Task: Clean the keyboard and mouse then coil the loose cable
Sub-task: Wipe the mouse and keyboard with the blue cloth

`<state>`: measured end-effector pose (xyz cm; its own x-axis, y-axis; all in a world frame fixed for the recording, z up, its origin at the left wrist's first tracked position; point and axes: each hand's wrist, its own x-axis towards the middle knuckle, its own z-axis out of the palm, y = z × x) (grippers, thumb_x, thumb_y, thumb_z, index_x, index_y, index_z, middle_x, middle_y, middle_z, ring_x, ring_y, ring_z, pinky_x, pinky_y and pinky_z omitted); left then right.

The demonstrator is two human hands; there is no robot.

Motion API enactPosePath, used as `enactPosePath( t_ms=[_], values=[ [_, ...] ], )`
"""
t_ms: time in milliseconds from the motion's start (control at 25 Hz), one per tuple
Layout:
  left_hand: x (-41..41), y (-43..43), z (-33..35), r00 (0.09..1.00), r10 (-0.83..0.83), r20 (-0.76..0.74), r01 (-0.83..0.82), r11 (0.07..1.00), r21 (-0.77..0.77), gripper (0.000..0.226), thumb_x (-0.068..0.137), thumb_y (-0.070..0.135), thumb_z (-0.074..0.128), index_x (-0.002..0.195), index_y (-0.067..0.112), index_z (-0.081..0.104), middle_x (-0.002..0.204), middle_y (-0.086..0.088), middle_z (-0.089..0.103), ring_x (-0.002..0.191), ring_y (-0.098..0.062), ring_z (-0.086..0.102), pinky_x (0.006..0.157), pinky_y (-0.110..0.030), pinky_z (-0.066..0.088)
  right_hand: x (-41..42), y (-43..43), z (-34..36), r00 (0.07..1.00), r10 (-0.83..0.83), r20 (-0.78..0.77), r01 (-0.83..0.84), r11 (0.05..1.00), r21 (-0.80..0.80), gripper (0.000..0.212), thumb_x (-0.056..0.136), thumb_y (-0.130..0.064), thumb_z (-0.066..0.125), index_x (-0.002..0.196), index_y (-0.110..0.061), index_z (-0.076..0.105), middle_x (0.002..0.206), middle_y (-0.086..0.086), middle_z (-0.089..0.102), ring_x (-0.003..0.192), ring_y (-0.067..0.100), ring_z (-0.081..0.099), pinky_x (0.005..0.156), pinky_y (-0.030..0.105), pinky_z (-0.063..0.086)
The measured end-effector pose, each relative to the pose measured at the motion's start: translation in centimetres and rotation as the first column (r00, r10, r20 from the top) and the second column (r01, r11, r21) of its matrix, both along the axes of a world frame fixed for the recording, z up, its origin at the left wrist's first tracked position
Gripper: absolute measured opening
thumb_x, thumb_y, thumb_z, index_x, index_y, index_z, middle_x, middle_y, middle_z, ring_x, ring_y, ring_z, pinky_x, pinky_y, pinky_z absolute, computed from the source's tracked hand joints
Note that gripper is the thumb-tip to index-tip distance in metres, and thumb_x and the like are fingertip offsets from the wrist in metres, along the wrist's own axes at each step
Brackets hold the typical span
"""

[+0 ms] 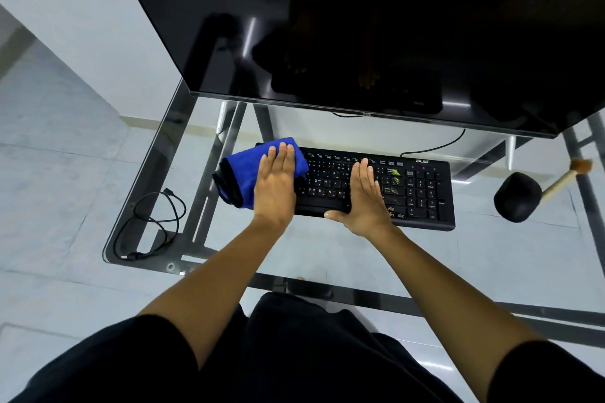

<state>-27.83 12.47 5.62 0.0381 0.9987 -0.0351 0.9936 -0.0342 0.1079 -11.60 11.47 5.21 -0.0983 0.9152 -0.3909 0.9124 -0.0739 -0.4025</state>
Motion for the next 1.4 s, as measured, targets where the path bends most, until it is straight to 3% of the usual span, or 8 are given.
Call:
enactPosePath(
  t_ms=[280, 520, 640, 840, 960, 1200, 1280, 1400],
  values=[
    [2.4, -2.9, 0.1, 0.953, -0.302, 0.012, 0.302, 0.953, 0.016, 0.075, 0.088, -0.006, 0.036, 0.151, 0.015, 0.000, 0.160, 0.001, 0.002, 0.147, -0.016, -0.004, 0.113, -0.025, -0.015, 0.8, -0.1, -0.1, 1.000, 0.021, -0.017, -0.021, 0.999, 0.027, 0.120, 0.074, -0.055, 0.069, 0.148, -0.005, -0.012, 0.157, 0.009, -0.021, 0.146, 0.019, -0.017, 0.119, 0.032, -0.002],
    [-3.9, -3.3, 0.4, 0.982, 0.169, 0.081, -0.169, 0.986, -0.002, 0.077, 0.087, -0.009, 0.040, 0.151, 0.013, 0.004, 0.160, -0.001, 0.007, 0.147, -0.018, 0.002, 0.119, -0.027, -0.005, 2.0, 0.5, 0.2, 0.992, 0.125, -0.010, -0.125, 0.991, -0.036, 0.111, 0.083, -0.041, 0.067, 0.148, -0.007, -0.016, 0.155, 0.007, -0.026, 0.145, 0.021, -0.019, 0.120, 0.033, -0.001],
    [-0.5, -3.6, 0.4, 0.958, 0.248, 0.145, -0.251, 0.968, 0.008, 0.074, 0.089, -0.006, 0.040, 0.151, 0.010, 0.002, 0.160, -0.004, 0.003, 0.147, -0.021, 0.000, 0.120, -0.030, -0.005, 1.9, 0.3, 0.1, 0.991, 0.130, 0.021, -0.130, 0.992, 0.000, 0.111, 0.082, -0.042, 0.067, 0.148, -0.006, -0.015, 0.156, 0.008, -0.025, 0.145, 0.022, -0.017, 0.120, 0.034, 0.002],
    [5.4, -5.9, -0.4, 0.954, -0.089, 0.287, 0.066, 0.994, 0.088, 0.064, 0.083, -0.011, 0.049, 0.143, 0.003, 0.034, 0.151, -0.014, 0.034, 0.141, -0.028, 0.028, 0.117, -0.034, 0.013, 2.2, 0.5, 0.2, 0.988, 0.148, 0.033, -0.148, 0.989, 0.002, 0.113, 0.080, -0.040, 0.070, 0.148, -0.005, -0.012, 0.157, 0.010, -0.021, 0.146, 0.021, -0.013, 0.120, 0.033, 0.006],
    [2.0, -6.3, -1.1, 0.976, -0.174, 0.131, 0.153, 0.976, 0.155, 0.073, 0.066, -0.016, 0.046, 0.136, 0.005, 0.047, 0.141, -0.009, 0.050, 0.133, -0.027, 0.044, 0.115, -0.030, 0.020, 2.4, 0.3, 0.1, 0.987, 0.156, 0.033, -0.157, 0.988, 0.011, 0.111, 0.081, -0.044, 0.067, 0.149, -0.006, -0.012, 0.157, 0.008, -0.022, 0.146, 0.020, -0.014, 0.120, 0.032, 0.006],
    [-2.7, -6.1, 0.1, 0.927, 0.291, 0.235, -0.305, 0.952, 0.025, 0.079, 0.080, -0.017, 0.042, 0.149, 0.016, 0.021, 0.157, 0.003, 0.023, 0.147, -0.015, 0.011, 0.120, -0.026, 0.002, 2.5, 0.3, 0.0, 0.987, 0.161, 0.023, -0.161, 0.987, 0.011, 0.110, 0.082, -0.047, 0.064, 0.148, -0.008, -0.014, 0.156, 0.006, -0.024, 0.146, 0.019, -0.016, 0.120, 0.034, 0.005],
    [-0.6, -6.5, 0.1, 0.931, 0.266, 0.249, -0.285, 0.958, 0.042, 0.082, 0.079, -0.016, 0.041, 0.150, 0.016, 0.017, 0.158, 0.004, 0.018, 0.147, -0.015, 0.007, 0.119, -0.025, -0.002, 2.5, 0.3, -0.1, 0.986, 0.164, 0.032, -0.165, 0.986, 0.017, 0.110, 0.082, -0.047, 0.065, 0.149, -0.007, -0.013, 0.156, 0.006, -0.023, 0.146, 0.020, -0.015, 0.120, 0.034, 0.006],
    [4.3, -8.2, -0.2, 0.980, 0.026, 0.196, -0.025, 1.000, -0.006, 0.084, 0.079, -0.010, 0.040, 0.151, 0.014, 0.002, 0.159, 0.004, 0.002, 0.147, -0.016, -0.005, 0.114, -0.025, -0.015, 2.6, 0.3, -0.3, 0.985, 0.166, 0.042, -0.167, 0.985, 0.045, 0.107, 0.083, -0.040, 0.067, 0.149, -0.007, -0.010, 0.157, 0.007, -0.020, 0.147, 0.020, -0.011, 0.120, 0.033, 0.009]
  ],
)
